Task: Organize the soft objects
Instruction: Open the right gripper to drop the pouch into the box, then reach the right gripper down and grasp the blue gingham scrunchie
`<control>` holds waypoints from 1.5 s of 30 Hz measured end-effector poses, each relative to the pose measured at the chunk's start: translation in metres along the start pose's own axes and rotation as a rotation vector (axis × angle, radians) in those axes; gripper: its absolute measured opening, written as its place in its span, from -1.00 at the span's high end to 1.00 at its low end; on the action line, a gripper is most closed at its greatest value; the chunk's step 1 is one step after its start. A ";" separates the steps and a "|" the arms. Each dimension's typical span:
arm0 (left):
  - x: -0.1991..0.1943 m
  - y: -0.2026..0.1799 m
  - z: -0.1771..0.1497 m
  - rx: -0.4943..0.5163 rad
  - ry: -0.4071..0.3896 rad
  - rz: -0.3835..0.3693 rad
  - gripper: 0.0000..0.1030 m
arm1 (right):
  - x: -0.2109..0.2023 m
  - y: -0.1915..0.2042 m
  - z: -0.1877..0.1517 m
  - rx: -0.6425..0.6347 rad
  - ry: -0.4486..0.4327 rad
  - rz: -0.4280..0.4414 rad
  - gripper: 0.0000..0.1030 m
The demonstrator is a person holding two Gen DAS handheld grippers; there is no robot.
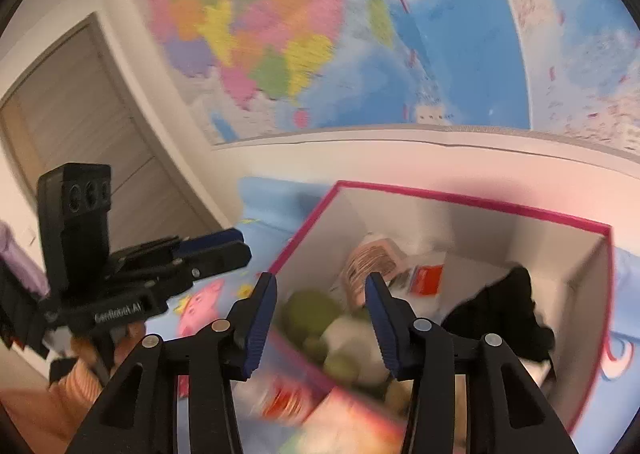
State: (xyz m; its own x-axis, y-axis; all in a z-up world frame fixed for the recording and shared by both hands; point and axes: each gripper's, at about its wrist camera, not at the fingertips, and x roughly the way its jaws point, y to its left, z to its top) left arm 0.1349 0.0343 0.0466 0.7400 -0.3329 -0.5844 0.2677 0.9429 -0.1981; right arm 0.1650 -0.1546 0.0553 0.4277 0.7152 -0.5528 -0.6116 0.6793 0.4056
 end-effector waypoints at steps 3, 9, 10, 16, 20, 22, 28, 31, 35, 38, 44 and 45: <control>-0.022 -0.010 -0.015 0.035 -0.003 -0.056 0.32 | -0.024 0.012 -0.019 -0.035 0.002 0.023 0.04; -0.055 -0.041 -0.062 0.125 0.033 -0.136 0.21 | -0.061 0.027 -0.073 -0.050 0.058 0.035 0.01; -0.057 -0.045 -0.069 0.136 0.045 -0.146 0.21 | -0.065 0.028 -0.083 -0.046 0.069 0.037 0.01; -0.058 -0.068 -0.113 0.151 0.119 -0.185 0.21 | -0.080 0.032 -0.140 0.015 0.132 0.039 0.01; -0.055 -0.076 -0.137 0.129 0.174 -0.216 0.21 | -0.084 0.032 -0.169 0.065 0.151 0.034 0.01; -0.053 -0.078 -0.145 0.117 0.198 -0.236 0.21 | -0.086 0.028 -0.179 0.094 0.152 0.021 0.01; -0.045 -0.095 -0.157 0.131 0.241 -0.281 0.21 | -0.099 0.001 -0.204 0.206 0.143 -0.081 0.00; -0.035 -0.108 -0.163 0.151 0.272 -0.310 0.21 | -0.102 -0.014 -0.216 0.253 0.162 -0.129 0.00; -0.023 -0.124 -0.166 0.175 0.312 -0.342 0.21 | -0.099 -0.018 -0.230 0.270 0.198 -0.136 -0.07; -0.014 -0.131 -0.169 0.187 0.338 -0.358 0.21 | -0.093 -0.010 -0.233 0.238 0.214 -0.162 -0.14; -0.004 -0.139 -0.172 0.187 0.377 -0.381 0.21 | -0.084 -0.001 -0.234 0.179 0.216 -0.180 0.30; -0.003 -0.141 -0.172 0.188 0.380 -0.380 0.21 | -0.084 -0.003 -0.235 0.181 0.224 -0.175 0.60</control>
State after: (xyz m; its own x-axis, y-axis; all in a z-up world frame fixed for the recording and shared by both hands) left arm -0.0113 -0.0958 -0.0592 0.3054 -0.5889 -0.7483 0.6026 0.7280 -0.3269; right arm -0.0260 -0.2552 -0.0707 0.3466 0.5448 -0.7636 -0.4048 0.8212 0.4022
